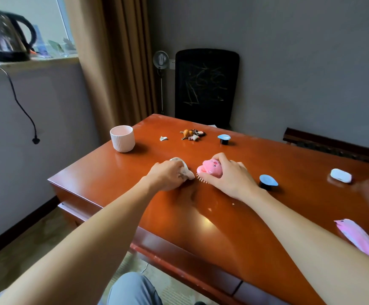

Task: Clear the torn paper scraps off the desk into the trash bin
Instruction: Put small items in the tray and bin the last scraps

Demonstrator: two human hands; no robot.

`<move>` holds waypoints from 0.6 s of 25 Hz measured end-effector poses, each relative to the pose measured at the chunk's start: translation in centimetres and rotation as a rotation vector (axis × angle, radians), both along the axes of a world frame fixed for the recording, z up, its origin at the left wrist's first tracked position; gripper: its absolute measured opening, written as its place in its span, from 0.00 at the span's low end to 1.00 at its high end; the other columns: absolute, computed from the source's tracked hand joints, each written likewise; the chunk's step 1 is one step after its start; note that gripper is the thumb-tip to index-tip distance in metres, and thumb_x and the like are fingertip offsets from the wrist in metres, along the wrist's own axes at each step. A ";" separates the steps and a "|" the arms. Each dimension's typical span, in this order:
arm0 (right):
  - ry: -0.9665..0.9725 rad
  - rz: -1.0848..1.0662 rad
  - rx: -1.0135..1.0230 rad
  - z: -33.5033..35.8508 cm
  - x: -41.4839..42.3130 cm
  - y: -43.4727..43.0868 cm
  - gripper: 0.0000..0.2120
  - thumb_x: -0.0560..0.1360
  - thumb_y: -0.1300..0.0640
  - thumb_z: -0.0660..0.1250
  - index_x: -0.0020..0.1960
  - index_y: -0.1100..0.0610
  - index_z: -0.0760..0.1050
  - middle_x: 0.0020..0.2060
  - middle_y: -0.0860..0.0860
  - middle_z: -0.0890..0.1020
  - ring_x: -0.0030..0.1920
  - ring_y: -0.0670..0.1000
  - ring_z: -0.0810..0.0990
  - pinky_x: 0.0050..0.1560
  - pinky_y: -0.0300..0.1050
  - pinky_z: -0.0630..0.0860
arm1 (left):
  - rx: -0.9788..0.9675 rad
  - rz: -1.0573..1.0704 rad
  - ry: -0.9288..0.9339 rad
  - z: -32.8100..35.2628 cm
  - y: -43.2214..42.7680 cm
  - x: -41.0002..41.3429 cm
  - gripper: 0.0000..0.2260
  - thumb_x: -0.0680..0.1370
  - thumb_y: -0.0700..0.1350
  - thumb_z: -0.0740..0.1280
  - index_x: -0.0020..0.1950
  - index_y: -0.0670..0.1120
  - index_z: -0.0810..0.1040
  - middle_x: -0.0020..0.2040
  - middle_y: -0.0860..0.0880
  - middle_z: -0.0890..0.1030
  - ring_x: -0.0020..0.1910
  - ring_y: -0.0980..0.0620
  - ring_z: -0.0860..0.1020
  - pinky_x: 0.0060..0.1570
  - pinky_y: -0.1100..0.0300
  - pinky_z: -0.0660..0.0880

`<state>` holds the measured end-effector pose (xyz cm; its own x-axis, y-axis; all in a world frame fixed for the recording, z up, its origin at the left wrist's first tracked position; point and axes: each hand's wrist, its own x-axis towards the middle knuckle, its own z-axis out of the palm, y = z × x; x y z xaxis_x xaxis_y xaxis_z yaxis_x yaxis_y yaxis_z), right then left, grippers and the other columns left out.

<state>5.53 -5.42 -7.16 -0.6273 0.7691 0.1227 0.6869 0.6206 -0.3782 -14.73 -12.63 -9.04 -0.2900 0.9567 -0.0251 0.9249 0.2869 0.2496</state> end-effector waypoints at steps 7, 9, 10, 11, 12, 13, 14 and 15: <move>-0.039 0.000 -0.036 -0.7 1.7 0.3 0.32 0.69 0.24 0.57 0.65 0.41 0.62 0.61 0.48 0.76 0.64 0.56 0.72 0.57 0.53 0.76 | 0.035 -0.016 0.136 -0.7 -0.8 1.4 0.18 0.78 0.52 0.64 0.68 0.52 0.71 0.69 0.46 0.65 0.67 0.43 0.63 0.64 0.46 0.64; -0.050 0.010 -0.039 -0.8 1.4 0.3 0.32 0.70 0.24 0.57 0.66 0.41 0.62 0.62 0.48 0.76 0.65 0.57 0.70 0.57 0.53 0.76 | 0.040 -0.021 0.120 -0.9 -0.8 1.5 0.16 0.78 0.52 0.64 0.65 0.50 0.72 0.71 0.46 0.63 0.69 0.42 0.62 0.65 0.45 0.63; -0.048 0.009 -0.036 -0.7 1.4 0.3 0.32 0.70 0.24 0.57 0.67 0.41 0.62 0.62 0.48 0.76 0.66 0.57 0.70 0.57 0.52 0.76 | 0.044 -0.041 0.092 -0.9 -0.9 1.6 0.13 0.79 0.52 0.64 0.62 0.49 0.72 0.70 0.47 0.66 0.69 0.42 0.64 0.64 0.45 0.64; -0.041 0.003 -0.026 -0.5 1.5 0.3 0.32 0.70 0.25 0.58 0.67 0.41 0.61 0.62 0.48 0.76 0.66 0.56 0.70 0.57 0.52 0.75 | 0.059 -0.067 0.059 -0.6 -0.8 1.7 0.10 0.79 0.51 0.64 0.58 0.49 0.71 0.66 0.47 0.70 0.66 0.43 0.69 0.60 0.47 0.66; -0.031 -0.004 -0.013 -0.1 1.8 0.3 0.32 0.71 0.26 0.58 0.68 0.42 0.61 0.62 0.47 0.75 0.65 0.56 0.70 0.57 0.52 0.75 | 0.085 -0.091 0.021 -0.3 -0.7 1.9 0.07 0.80 0.50 0.63 0.54 0.49 0.70 0.60 0.47 0.74 0.60 0.44 0.73 0.54 0.49 0.69; -0.015 -0.013 0.006 0.3 2.2 0.5 0.31 0.72 0.27 0.59 0.68 0.42 0.62 0.62 0.47 0.75 0.65 0.55 0.70 0.57 0.51 0.75 | 0.117 -0.110 -0.006 0.1 -0.6 2.2 0.06 0.80 0.50 0.63 0.52 0.48 0.69 0.55 0.48 0.75 0.53 0.45 0.75 0.48 0.51 0.69; 0.003 -0.024 0.027 0.9 2.7 0.8 0.31 0.72 0.28 0.59 0.69 0.43 0.62 0.63 0.47 0.75 0.65 0.55 0.71 0.58 0.51 0.75 | 0.153 -0.131 -0.010 0.6 -0.3 2.5 0.07 0.80 0.50 0.63 0.51 0.48 0.69 0.52 0.48 0.76 0.49 0.46 0.75 0.44 0.53 0.68; 0.019 -0.037 0.046 1.5 3.4 1.1 0.31 0.73 0.29 0.60 0.69 0.43 0.62 0.64 0.47 0.74 0.64 0.55 0.71 0.59 0.52 0.75 | 0.184 -0.152 0.005 1.2 0.1 3.0 0.07 0.80 0.50 0.63 0.51 0.49 0.69 0.51 0.49 0.77 0.47 0.46 0.75 0.42 0.54 0.67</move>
